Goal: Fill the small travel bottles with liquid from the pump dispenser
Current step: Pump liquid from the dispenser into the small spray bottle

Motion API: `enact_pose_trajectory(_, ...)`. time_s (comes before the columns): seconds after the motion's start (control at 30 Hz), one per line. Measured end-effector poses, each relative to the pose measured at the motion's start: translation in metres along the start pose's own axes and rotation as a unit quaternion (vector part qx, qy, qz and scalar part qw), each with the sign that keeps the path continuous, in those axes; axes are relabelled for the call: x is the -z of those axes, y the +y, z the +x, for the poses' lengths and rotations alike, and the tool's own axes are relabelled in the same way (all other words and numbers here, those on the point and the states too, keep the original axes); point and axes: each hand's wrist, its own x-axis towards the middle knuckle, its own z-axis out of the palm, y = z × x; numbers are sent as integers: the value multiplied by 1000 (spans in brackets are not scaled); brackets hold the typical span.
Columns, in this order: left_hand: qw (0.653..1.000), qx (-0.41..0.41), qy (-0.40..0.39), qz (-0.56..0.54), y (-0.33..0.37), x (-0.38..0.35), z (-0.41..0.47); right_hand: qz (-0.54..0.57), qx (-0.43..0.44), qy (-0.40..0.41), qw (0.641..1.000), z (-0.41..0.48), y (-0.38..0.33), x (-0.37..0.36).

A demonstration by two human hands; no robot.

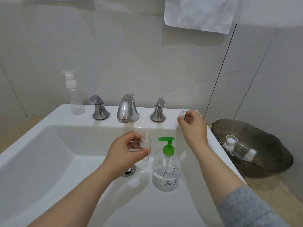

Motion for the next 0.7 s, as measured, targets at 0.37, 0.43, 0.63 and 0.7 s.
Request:
enact_pose_trajectory(0.37, 1000, -15, 7, -13, 0, 2, 2, 185, -6, -180, 966, -46, -49, 28)
enact_pose_trajectory(0.43, 1000, -16, 5, -19, 1, 1, 1, 180, -2, -191, 965, -50, -52, 29)
enact_pose_trajectory(0.63, 1000, -21, 0, -23, 1, 1, 0, 197, -2, -239, 951, -50, -55, 31)
enact_pose_trajectory(0.7, 999, -24, -6, -20, 2, 0, 0, 191, 9, -250, 949, -52, -56, 30)
